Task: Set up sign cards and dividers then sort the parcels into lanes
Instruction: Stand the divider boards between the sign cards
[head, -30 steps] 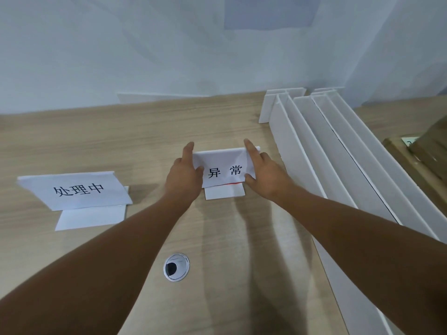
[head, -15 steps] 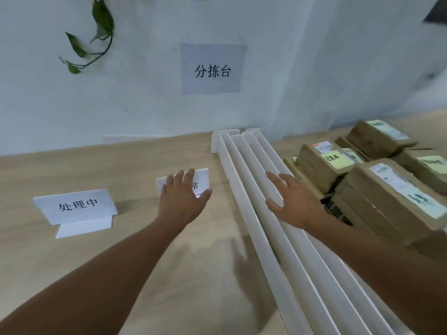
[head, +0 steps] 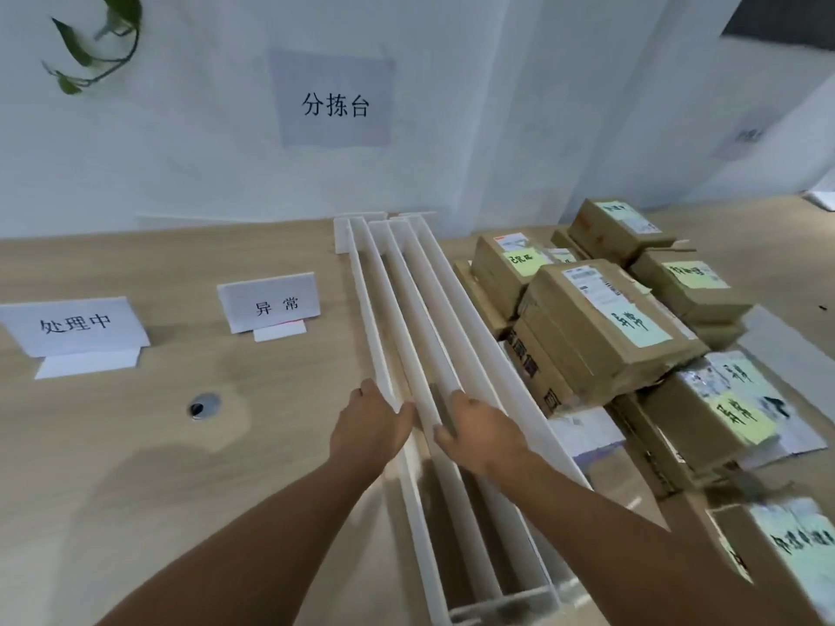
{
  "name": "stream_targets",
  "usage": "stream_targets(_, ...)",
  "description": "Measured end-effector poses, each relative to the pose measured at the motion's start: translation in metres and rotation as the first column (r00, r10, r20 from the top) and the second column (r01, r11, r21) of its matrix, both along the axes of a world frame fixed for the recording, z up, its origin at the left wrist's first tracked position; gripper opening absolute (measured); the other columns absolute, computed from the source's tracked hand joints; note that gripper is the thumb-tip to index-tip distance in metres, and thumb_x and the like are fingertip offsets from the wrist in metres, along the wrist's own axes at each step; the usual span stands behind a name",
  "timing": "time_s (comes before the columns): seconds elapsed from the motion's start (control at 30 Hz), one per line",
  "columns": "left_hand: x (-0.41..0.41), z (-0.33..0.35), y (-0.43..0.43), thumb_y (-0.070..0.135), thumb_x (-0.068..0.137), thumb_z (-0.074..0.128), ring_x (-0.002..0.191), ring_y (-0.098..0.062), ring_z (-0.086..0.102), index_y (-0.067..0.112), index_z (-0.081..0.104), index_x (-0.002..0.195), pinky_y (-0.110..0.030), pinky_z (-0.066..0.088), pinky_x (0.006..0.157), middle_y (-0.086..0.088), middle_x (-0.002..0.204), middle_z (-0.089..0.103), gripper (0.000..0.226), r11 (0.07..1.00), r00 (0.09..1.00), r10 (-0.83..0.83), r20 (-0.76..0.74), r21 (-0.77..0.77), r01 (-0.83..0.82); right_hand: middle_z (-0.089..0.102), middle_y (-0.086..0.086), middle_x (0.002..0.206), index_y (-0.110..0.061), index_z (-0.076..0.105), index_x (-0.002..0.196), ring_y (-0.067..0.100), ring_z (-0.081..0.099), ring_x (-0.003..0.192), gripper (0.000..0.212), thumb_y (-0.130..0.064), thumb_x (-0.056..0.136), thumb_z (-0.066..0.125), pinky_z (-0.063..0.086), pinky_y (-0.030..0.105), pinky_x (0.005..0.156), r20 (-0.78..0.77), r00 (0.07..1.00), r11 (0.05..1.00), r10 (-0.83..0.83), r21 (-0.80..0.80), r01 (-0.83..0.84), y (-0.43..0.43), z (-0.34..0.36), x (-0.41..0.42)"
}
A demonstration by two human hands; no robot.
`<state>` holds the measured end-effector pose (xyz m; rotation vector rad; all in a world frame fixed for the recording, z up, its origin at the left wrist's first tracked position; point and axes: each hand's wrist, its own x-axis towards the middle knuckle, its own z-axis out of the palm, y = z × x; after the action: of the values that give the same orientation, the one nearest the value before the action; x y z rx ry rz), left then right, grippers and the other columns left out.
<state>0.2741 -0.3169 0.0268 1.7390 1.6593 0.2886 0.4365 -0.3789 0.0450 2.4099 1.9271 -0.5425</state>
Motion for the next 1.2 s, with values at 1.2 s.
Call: stream_targets(1.2,-0.227,0.038,-0.055,0.015,0.097,0.043,0.094,-0.036,0.059,0.009,0.048,0.11,-0.041,0.051,0.078,-0.015,0.104,0.058,0.015,0.946,0.919,0.323,-0.224,0.056,-0.319,0.061,0.021,0.107,-0.004,0.046,0.111,0.04,0.066,0.088,0.014,-0.01,0.1,0.041,0.056,0.043,0.066,-0.097,0.995,0.999,0.029,-0.015,-0.031,0.006,0.013,-0.09)
